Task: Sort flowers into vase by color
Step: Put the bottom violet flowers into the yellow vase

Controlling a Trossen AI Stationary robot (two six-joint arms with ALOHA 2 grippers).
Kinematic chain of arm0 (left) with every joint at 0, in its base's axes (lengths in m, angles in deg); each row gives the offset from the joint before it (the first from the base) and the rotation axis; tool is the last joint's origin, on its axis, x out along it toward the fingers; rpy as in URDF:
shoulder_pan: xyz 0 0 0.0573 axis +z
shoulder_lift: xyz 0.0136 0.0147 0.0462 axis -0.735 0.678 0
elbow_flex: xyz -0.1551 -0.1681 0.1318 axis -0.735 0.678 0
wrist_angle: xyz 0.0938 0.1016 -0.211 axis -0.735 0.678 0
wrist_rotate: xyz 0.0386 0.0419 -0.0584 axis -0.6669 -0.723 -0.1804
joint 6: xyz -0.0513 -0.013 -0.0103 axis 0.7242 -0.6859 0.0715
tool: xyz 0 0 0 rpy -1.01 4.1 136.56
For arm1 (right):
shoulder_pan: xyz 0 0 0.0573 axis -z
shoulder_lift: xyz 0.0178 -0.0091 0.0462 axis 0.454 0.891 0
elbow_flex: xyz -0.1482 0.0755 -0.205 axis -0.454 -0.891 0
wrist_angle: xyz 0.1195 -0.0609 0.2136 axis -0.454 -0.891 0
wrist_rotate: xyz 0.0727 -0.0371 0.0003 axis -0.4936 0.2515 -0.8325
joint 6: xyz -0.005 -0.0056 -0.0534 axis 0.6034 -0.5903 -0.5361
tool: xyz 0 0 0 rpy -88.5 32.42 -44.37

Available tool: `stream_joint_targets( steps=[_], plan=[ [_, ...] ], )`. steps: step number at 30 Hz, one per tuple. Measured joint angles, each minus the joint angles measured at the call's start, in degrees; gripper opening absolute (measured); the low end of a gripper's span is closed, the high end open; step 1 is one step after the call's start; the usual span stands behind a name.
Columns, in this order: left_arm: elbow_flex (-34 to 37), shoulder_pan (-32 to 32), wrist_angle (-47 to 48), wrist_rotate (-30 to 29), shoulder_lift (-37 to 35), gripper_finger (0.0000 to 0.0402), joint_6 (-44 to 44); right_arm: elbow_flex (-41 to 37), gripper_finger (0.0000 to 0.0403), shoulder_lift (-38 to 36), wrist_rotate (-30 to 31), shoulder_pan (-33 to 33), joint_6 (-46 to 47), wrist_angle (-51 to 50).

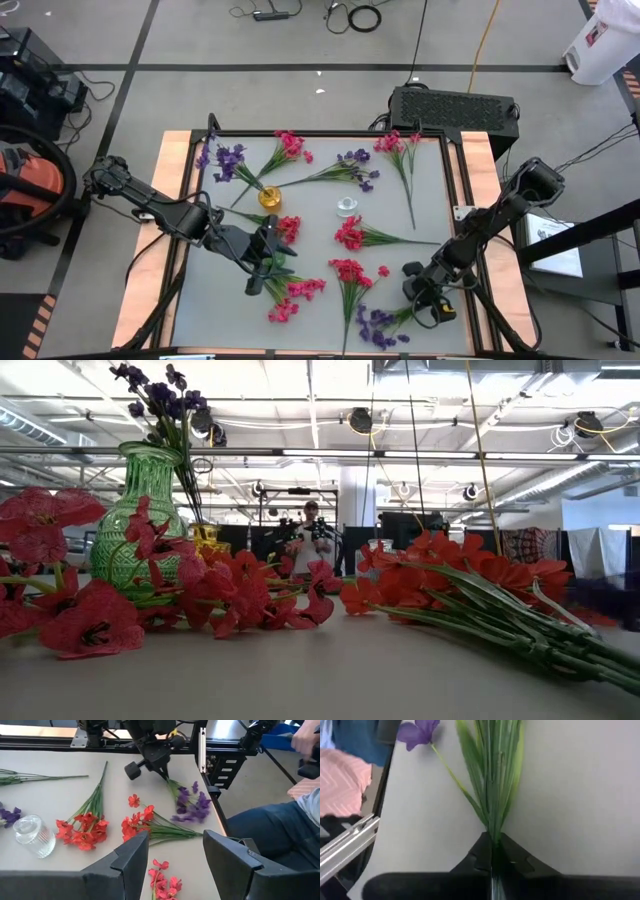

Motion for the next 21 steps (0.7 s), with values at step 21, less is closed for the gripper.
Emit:
stream_joint_targets(
  steps=[21],
  plan=[
    [-5.3,-0.5,2.7,-18.0,-1.8,0.0196,-8.6,20.8,0.0001,-6.6,31.3,6.3,-28.8,-15.7]
  ],
)
